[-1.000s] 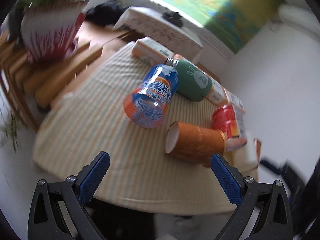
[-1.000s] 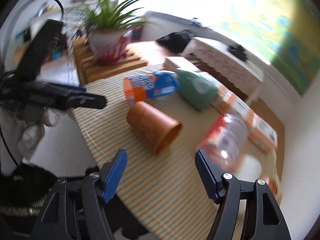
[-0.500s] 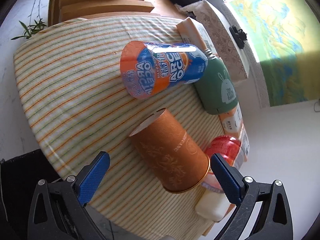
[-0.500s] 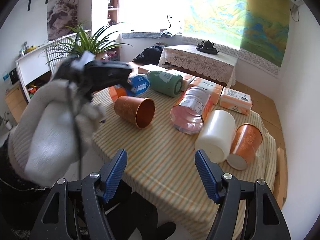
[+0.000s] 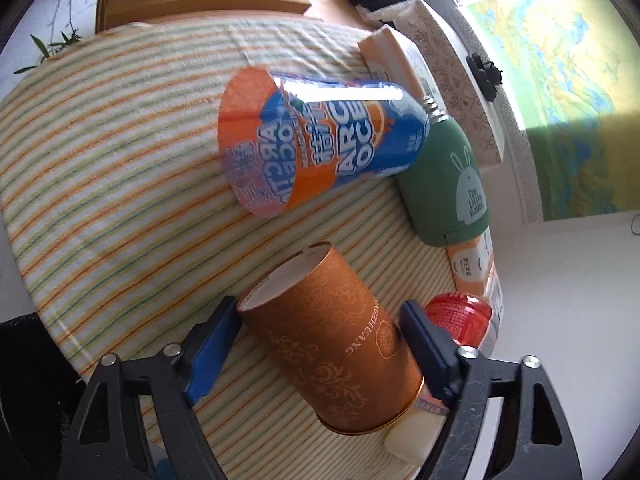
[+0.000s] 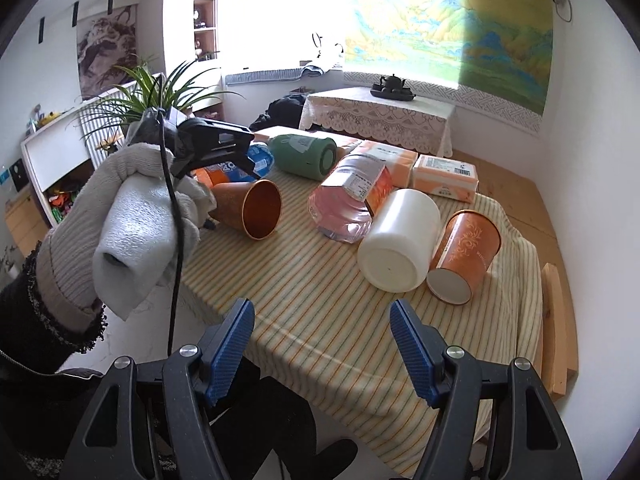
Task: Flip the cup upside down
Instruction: 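Rotate the brown cup rim-down and lower it onto the tablecloth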
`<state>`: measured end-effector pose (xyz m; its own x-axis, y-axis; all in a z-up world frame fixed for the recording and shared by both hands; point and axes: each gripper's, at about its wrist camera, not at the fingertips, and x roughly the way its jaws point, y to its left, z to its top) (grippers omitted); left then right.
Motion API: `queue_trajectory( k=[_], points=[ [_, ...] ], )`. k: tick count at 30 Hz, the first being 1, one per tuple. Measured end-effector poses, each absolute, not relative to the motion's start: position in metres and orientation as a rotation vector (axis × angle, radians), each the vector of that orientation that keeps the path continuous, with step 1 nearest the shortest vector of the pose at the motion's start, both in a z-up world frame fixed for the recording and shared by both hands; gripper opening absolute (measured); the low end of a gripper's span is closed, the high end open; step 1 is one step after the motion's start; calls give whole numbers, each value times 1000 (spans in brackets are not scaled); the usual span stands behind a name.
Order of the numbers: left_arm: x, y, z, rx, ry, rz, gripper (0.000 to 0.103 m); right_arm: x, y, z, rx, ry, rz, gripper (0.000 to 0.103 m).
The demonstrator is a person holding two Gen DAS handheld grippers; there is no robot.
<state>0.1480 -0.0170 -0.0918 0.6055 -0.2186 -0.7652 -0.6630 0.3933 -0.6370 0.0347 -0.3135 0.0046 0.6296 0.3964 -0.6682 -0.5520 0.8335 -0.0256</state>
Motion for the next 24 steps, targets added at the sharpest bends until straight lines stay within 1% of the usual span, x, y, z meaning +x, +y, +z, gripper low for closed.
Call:
queue_trajectory(
  k=[3, 6, 9, 15, 18, 24],
  points=[
    [149, -17, -92, -1154, 913, 313, 77, 36, -312, 2, -237, 707, 553, 66],
    [143, -17, -90, -1138, 903, 297, 77, 38, -312, 2, -227, 709, 555, 66],
    [136, -21, -84, -1082, 884, 277, 75, 39, -311, 2, -212, 708, 556, 66],
    [129, -45, -54, -849, 809, 211, 68, 37, -312, 0, -176, 690, 537, 66],
    [134, -58, -42, -680, 783, 163, 66, 34, -315, 0, -140, 667, 524, 66],
    [142, -80, -29, -431, 748, 82, 65, 29, -323, -2, -50, 645, 492, 66]
  ],
)
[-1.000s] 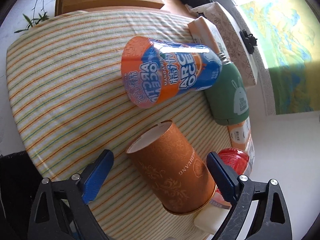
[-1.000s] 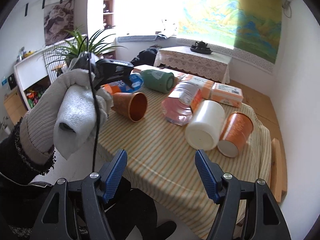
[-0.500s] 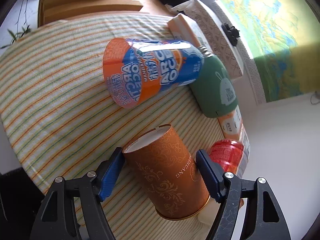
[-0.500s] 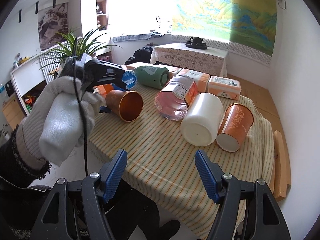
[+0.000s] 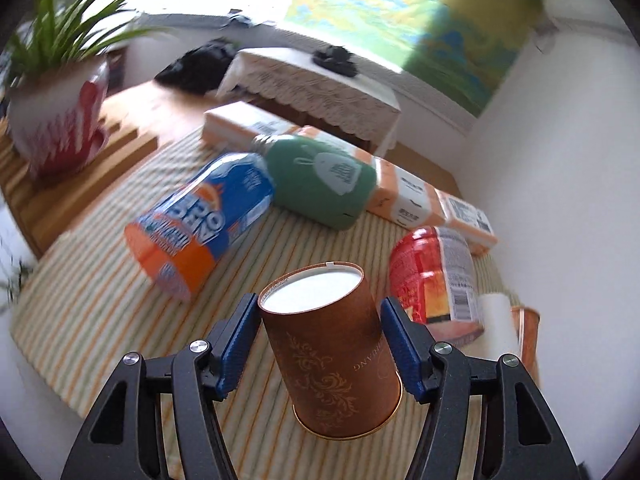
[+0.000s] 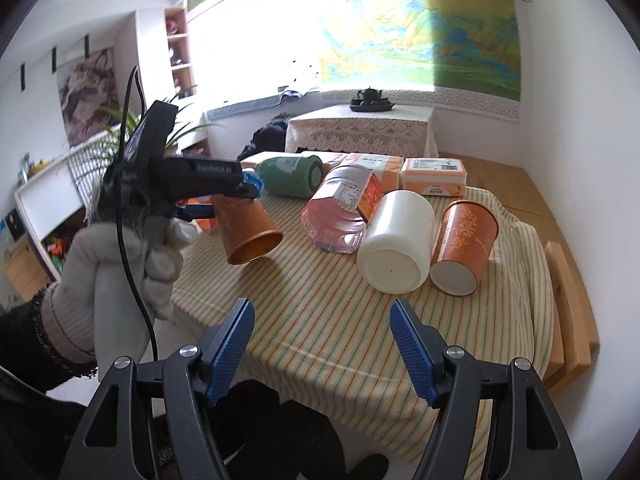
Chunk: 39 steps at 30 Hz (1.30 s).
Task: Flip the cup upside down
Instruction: 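Rotate the brown cup rim-down and lower it onto the tablecloth, then open the right gripper and withdraw it from the upside-down cup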
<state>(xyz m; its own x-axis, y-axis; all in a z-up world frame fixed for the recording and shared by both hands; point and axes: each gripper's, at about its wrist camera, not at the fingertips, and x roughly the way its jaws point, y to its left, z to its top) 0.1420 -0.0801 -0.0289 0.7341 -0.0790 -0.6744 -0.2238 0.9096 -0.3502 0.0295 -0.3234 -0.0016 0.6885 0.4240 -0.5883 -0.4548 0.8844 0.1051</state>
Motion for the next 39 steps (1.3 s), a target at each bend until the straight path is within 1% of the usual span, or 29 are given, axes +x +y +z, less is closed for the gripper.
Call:
queue_trajectory(
  k=[5, 11, 13, 15, 17, 18, 20, 29, 31, 33, 39],
  points=[
    [135, -97, -26, -305, 719, 11, 64, 28, -325, -2, -21, 633, 459, 67],
    [125, -112, -32, -239, 735, -85, 64, 26, -322, -3, 2, 630, 431, 67],
    [123, -115, -33, -231, 742, -105, 67, 25, -323, -3, 10, 632, 423, 67],
    [120, -115, -34, -235, 744, -124, 74, 24, -322, -3, 10, 631, 410, 67],
    [116, -115, -34, -228, 741, -141, 77, 22, -321, -2, 9, 630, 404, 67],
    [115, -115, -34, -224, 740, -148, 81, 22, -320, -2, 10, 630, 403, 67],
    [110, -115, -32, -213, 733, -166, 84, 20, -317, -2, 10, 628, 399, 67],
    [70, -101, -15, -159, 665, -203, 91, 7, -298, 1, -5, 593, 361, 67],
    [60, -94, -13, -137, 651, -194, 93, 1, -292, 3, -12, 575, 346, 69],
    [49, -85, -13, -111, 638, -177, 93, -3, -287, 4, -12, 551, 325, 75],
    [20, -59, -7, -80, 578, -93, 94, -11, -266, 6, -34, 500, 280, 81]
  ],
)
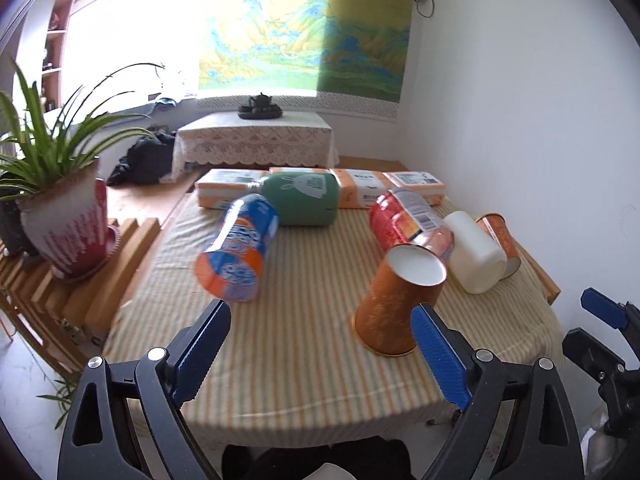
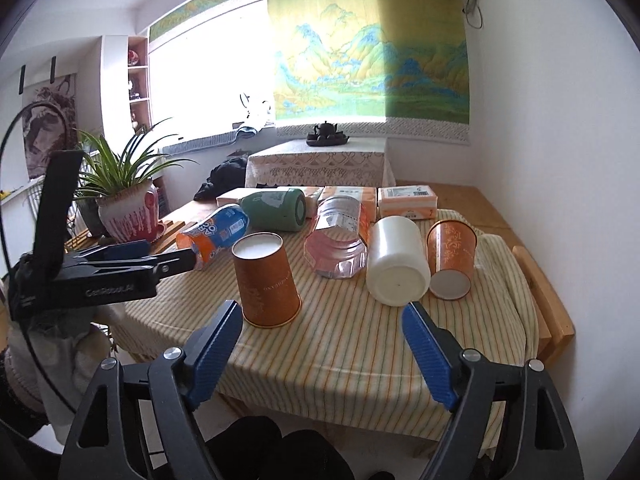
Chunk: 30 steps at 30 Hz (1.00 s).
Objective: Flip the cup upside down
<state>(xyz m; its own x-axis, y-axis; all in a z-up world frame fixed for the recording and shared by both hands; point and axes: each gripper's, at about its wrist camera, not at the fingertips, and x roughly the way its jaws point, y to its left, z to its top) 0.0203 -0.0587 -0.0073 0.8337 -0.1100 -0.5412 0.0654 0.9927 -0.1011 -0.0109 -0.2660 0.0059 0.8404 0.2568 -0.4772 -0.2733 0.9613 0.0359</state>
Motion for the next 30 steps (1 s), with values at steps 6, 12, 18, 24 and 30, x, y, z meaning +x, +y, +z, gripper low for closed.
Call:
queue_trajectory(
  k=[6, 12, 18, 24, 30],
  points=[
    [-7, -41, 3, -71, 506, -28, 96, -12, -247, 6, -48, 453, 225, 88],
    [-29, -31, 11, -60, 435, 0, 100, -11, -237, 3, -34, 438, 178, 90],
    [-44, -28, 14, -34, 398, 15, 102, -7, -235, 1, -1, 435, 139, 90],
    [-46, -25, 10, -48, 404, 22, 102, -6, -233, 2, 1, 414, 92, 91],
    [-43, -25, 1, -45, 425, 27, 102, -6, -233, -3, 11, 416, 87, 92]
  ],
)
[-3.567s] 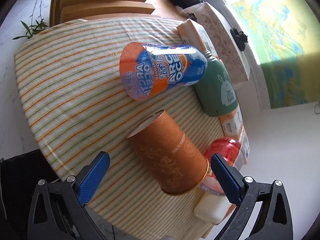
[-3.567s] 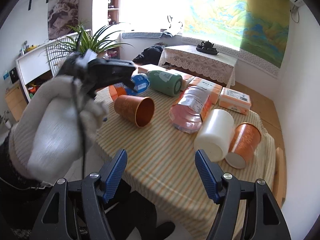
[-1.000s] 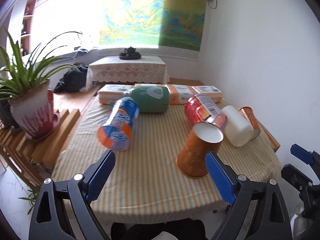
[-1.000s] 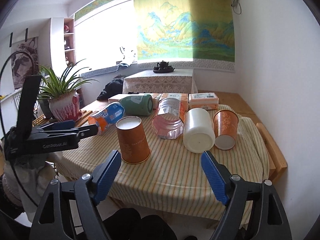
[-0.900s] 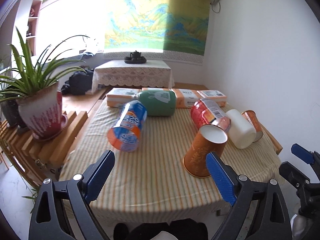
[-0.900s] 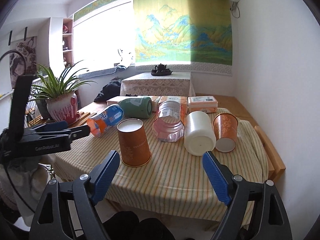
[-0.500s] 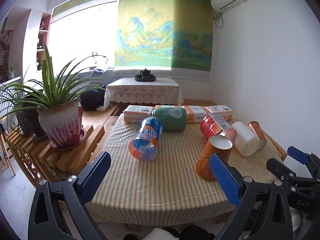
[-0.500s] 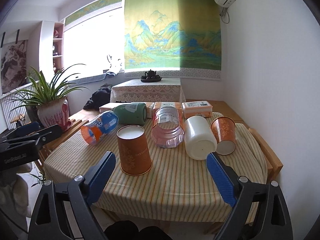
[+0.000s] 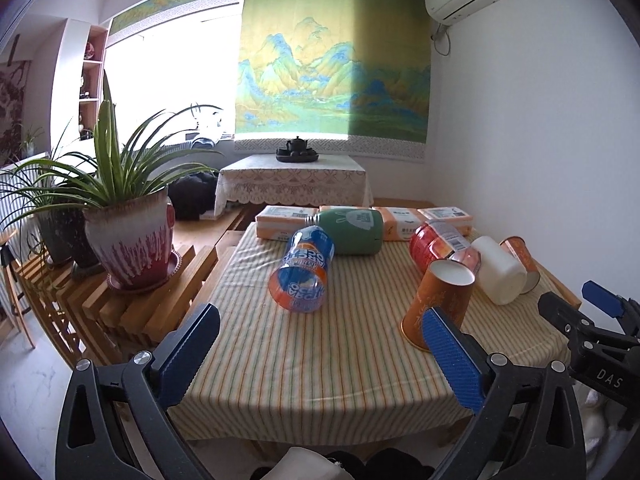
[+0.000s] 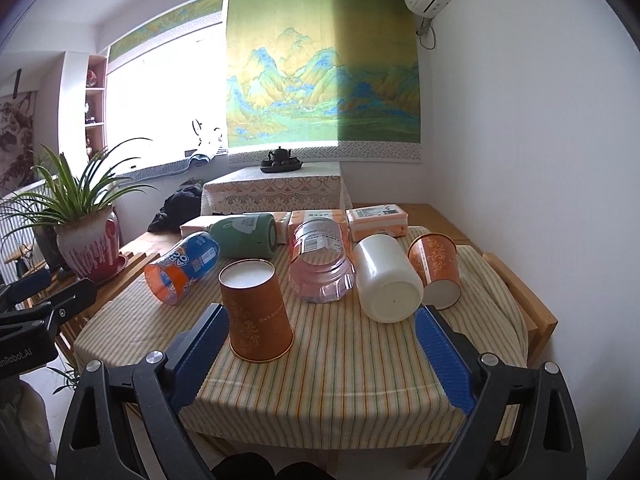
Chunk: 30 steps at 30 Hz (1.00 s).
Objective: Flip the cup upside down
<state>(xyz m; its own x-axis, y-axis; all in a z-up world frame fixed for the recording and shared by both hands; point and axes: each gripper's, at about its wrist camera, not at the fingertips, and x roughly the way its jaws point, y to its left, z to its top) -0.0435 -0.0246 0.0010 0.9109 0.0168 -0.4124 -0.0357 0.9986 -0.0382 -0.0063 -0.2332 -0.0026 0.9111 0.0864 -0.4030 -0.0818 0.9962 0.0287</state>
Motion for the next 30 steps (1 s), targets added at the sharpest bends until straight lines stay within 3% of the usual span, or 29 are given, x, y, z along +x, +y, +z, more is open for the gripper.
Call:
queue_trajectory(
  k=[30],
  points=[
    [-28, -25, -12, -29, 460, 46, 102, -4, -229, -9, -5, 419, 75, 94]
  ],
)
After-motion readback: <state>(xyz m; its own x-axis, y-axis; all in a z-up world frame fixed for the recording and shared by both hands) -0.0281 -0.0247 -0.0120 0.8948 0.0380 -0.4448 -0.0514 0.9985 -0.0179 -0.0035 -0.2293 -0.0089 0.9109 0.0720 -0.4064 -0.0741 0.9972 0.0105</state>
